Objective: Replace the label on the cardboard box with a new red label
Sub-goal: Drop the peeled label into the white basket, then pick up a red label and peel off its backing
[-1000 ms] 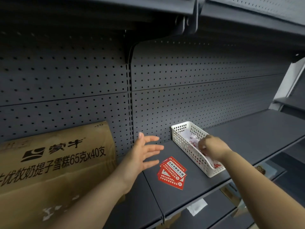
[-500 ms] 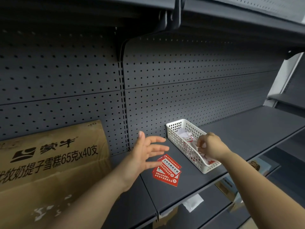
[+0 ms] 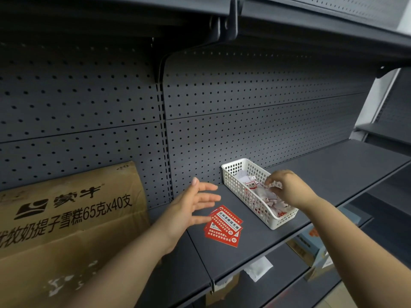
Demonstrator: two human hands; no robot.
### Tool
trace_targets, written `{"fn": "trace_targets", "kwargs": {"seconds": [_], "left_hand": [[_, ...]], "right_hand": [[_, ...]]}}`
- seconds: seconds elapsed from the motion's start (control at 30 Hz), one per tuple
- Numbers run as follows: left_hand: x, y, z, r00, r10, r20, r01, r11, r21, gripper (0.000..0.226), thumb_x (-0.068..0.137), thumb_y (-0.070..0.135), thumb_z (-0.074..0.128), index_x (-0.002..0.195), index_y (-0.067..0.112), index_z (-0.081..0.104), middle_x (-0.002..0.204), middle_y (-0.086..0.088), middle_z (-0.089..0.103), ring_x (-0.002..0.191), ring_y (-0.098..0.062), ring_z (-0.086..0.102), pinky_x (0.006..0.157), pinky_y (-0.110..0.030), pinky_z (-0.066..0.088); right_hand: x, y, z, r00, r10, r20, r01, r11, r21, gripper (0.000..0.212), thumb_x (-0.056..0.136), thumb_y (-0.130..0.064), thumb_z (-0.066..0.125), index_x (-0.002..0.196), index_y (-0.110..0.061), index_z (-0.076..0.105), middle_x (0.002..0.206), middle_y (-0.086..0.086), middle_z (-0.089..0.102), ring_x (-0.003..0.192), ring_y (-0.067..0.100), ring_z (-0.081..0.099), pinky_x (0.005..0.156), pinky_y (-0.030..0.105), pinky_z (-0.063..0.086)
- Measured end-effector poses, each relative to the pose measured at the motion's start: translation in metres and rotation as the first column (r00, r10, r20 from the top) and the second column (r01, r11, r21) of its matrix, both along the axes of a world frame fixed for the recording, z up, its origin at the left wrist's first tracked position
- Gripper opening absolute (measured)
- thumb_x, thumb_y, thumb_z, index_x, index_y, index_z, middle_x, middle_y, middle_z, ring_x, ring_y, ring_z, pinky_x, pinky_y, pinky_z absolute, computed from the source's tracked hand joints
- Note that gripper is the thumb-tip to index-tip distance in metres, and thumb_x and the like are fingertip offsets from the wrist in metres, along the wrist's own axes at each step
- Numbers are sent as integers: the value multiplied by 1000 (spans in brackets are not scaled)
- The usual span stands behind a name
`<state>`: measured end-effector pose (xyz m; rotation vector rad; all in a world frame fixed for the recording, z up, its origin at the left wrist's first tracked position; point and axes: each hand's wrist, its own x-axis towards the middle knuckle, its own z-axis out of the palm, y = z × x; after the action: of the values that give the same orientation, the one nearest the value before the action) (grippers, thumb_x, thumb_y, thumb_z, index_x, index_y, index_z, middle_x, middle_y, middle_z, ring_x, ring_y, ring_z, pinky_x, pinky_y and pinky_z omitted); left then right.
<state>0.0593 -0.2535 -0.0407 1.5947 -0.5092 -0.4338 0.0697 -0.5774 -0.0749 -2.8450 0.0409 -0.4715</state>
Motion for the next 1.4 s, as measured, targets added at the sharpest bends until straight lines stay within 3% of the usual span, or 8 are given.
{"fn": "trace_targets", "kwargs": {"seconds": [0.3, 0.43, 0.6, 0.8, 1.07, 1.2, 1.3, 1.4], "left_hand": [[7, -8, -18, 998, 53, -18, -52, 995, 87, 28, 98, 38, 39, 115, 27, 59, 114, 2, 67, 107, -8, 61, 87, -32, 55], [9, -12, -31, 998, 56, -34, -51, 991, 125, 22, 94, 25, 52, 115, 25, 58, 107, 3, 68, 96, -3, 62, 78, -24, 54], [12, -16, -56, 996, 79, -41, -69, 977, 203, 24, 93, 16, 54, 116, 21, 56, 110, -2, 65, 88, -2, 62, 61, -9, 49], [17, -18, -91, 993, 48, 111, -85, 932, 353, 29, 86, 17, 62, 111, 29, 54, 112, 8, 58, 106, -3, 53, 76, -15, 42], [20, -12, -103, 986, 21, 164, -87, 909, 407, 32, 87, 22, 63, 113, 36, 51, 114, 13, 55, 104, -1, 51, 75, -14, 39], [24, -8, -103, 981, 66, 185, -138, 903, 407, 35, 88, 20, 63, 116, 34, 49, 120, 6, 55, 111, -9, 50, 81, -20, 39], [24, -8, -97, 980, 130, 147, -174, 924, 340, 45, 93, 29, 55, 135, 36, 40, 123, 0, 58, 103, -8, 58, 82, -25, 47], [17, -9, -86, 985, 132, 112, -156, 955, 251, 37, 94, 39, 49, 129, 43, 41, 105, 14, 64, 88, 0, 64, 71, -21, 53]], "right_hand": [[-30, 75, 3, 970, 198, 138, -217, 966, 140, 15, 80, -9, 67, 92, -18, 70, 93, -4, 70, 85, 6, 57, 80, 3, 33], [-26, 103, -31, 981, 191, -15, -185, 964, 192, 21, 81, -9, 63, 100, -15, 68, 102, 2, 69, 90, 13, 61, 84, 19, 47], [-20, 126, -83, 988, -1, -153, 30, 982, 186, 32, 82, -29, 62, 111, -15, 64, 112, 6, 65, 108, 26, 55, 94, 35, 44], [-11, 135, -85, 929, -280, -244, 304, 950, 66, 74, 68, -65, 66, 119, -12, 54, 121, 9, 54, 116, 31, 44, 96, 41, 41], [5, 137, -75, 843, -293, -451, 383, 916, 119, 90, 60, -53, 80, 131, -12, 42, 129, 11, 51, 126, 32, 39, 102, 43, 38], [-1, 139, -75, 916, -261, -304, 331, 921, 207, 65, 62, -40, 82, 112, -18, 48, 119, 7, 52, 118, 29, 43, 99, 41, 38], [-12, 137, -70, 973, -142, -182, 203, 900, 385, 27, 76, -26, 73, 80, -23, 47, 91, 2, 62, 88, 23, 57, 80, 39, 50], [-35, 130, -46, 993, -58, -105, 106, 837, 536, 23, 79, -21, 73, 79, -30, 52, 79, -9, 65, 72, 13, 63, 63, 28, 51]]}}
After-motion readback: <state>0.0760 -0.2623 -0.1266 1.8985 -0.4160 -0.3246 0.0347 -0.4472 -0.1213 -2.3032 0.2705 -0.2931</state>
